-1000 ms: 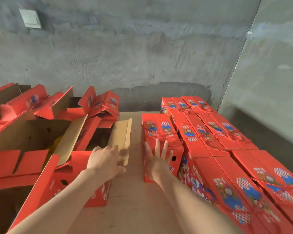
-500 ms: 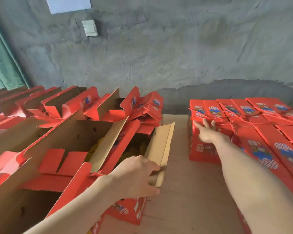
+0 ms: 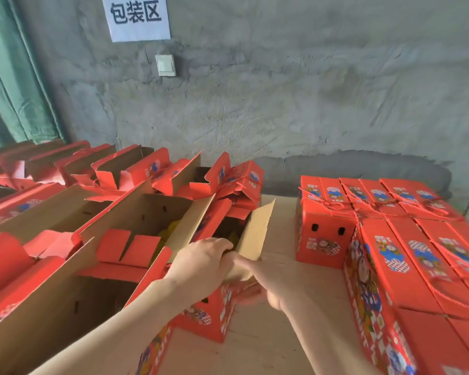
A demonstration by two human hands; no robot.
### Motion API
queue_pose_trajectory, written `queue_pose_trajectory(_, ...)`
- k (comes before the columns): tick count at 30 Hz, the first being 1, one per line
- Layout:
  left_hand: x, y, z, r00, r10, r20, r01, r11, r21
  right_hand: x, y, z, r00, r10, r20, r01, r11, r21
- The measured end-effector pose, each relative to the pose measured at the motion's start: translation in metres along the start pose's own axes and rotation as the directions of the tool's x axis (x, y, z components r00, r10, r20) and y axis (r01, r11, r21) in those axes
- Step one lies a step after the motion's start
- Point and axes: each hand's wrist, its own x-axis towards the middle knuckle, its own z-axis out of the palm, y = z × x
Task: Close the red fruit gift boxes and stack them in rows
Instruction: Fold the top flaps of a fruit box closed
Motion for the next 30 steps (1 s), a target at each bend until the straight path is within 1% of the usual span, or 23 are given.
queue_pose_trajectory(1, -0.007, -0.004, -0.003, 0.997, -0.036, -0.061, 0.033, 0.998, -0.057, -0.005, 0.004, 0.014, 0.997, 0.016, -0.069, -0.014, 1.000, 0.021)
queue_pose_trajectory(3, -0.022, -0.011, -0.006, 0.987, -0.102, -0.122, 0.085, 0.987, -0.138, -0.016, 0.001, 0.033, 0.976, -0.005, -0.216, 0.023, 0.997, 0.080)
queue_pose_trajectory(4, -0.030, -0.014, -0.007, 0.984, -0.124, -0.129, 0.103, 0.982, -0.155, -0.025, -0.003, 0.037, 0.963, -0.035, -0.266, 0.059, 0.995, 0.085)
queue_pose_trajectory(6, -0.048, -0.018, -0.008, 0.983, -0.140, -0.116, 0.120, 0.979, -0.167, -0.042, -0.013, 0.036, 0.942, -0.088, -0.323, 0.099, 0.995, 0.020)
queue_pose_trajectory(7, -0.058, -0.020, -0.008, 0.985, -0.135, -0.108, 0.116, 0.979, -0.168, -0.050, -0.016, 0.033, 0.940, -0.093, -0.330, 0.096, 0.995, -0.005)
queue_pose_trajectory(9, -0.073, -0.024, -0.009, 0.989, -0.121, -0.086, 0.105, 0.979, -0.173, -0.061, -0.017, 0.025, 0.929, -0.045, -0.368, 0.032, 0.999, -0.042)
queue_pose_trajectory(11, -0.085, -0.025, -0.011, 0.990, -0.131, -0.046, 0.120, 0.972, -0.201, -0.070, -0.013, 0.013, 0.916, -0.007, -0.401, -0.037, 0.994, -0.102)
queue_pose_trajectory(13, -0.093, -0.022, -0.014, 0.988, -0.154, -0.007, 0.148, 0.960, -0.236, -0.093, -0.008, 0.002, 0.918, 0.006, -0.397, -0.085, 0.980, -0.180)
queue_pose_trajectory(15, -0.097, -0.018, -0.016, 0.983, -0.179, 0.033, 0.181, 0.944, -0.274, -0.120, 0.000, -0.010, 0.935, 0.032, -0.353, -0.143, 0.945, -0.294)
queue_pose_trajectory(18, -0.098, -0.007, -0.014, 0.975, -0.188, 0.117, 0.214, 0.934, -0.286, -0.165, 0.012, -0.028, 0.947, 0.087, -0.308, -0.211, 0.893, -0.397)
queue_pose_trajectory(19, -0.099, -0.001, -0.011, 0.973, -0.183, 0.138, 0.216, 0.934, -0.285, -0.177, 0.016, -0.035, 0.947, 0.089, -0.309, -0.224, 0.871, -0.437)
queue_pose_trajectory(21, -0.102, 0.013, -0.003, 0.968, -0.172, 0.183, 0.220, 0.933, -0.286, -0.200, 0.022, -0.042, 0.933, 0.044, -0.356, -0.239, 0.816, -0.526)
queue_pose_trajectory(24, -0.114, 0.034, 0.014, 0.952, -0.142, 0.271, 0.222, 0.930, -0.294, -0.227, 0.039, -0.035, 0.891, -0.067, -0.449, -0.254, 0.746, -0.615)
queue_pose_trajectory(26, -0.125, 0.044, 0.025, 0.942, -0.123, 0.313, 0.218, 0.931, -0.292, -0.238, 0.061, -0.023, 0.840, -0.197, -0.506, -0.220, 0.728, -0.649)
queue_pose_trajectory(27, -0.130, 0.048, 0.029, 0.938, -0.122, 0.326, 0.226, 0.925, -0.305, -0.241, 0.078, -0.016, 0.798, -0.268, -0.540, -0.187, 0.742, -0.644)
queue_pose_trajectory(28, -0.135, 0.050, 0.031, 0.935, -0.125, 0.331, 0.237, 0.916, -0.323, -0.243, 0.094, -0.007, 0.744, -0.321, -0.587, -0.128, 0.793, -0.596)
queue_pose_trajectory(29, -0.140, 0.052, 0.033, 0.936, -0.130, 0.327, 0.244, 0.909, -0.339, -0.243, 0.111, 0.002, 0.683, -0.343, -0.645, -0.035, 0.867, -0.497)
queue_pose_trajectory(30, -0.145, 0.052, 0.033, 0.940, -0.136, 0.313, 0.249, 0.901, -0.355, -0.241, 0.127, 0.013, 0.636, -0.325, -0.700, 0.076, 0.929, -0.363)
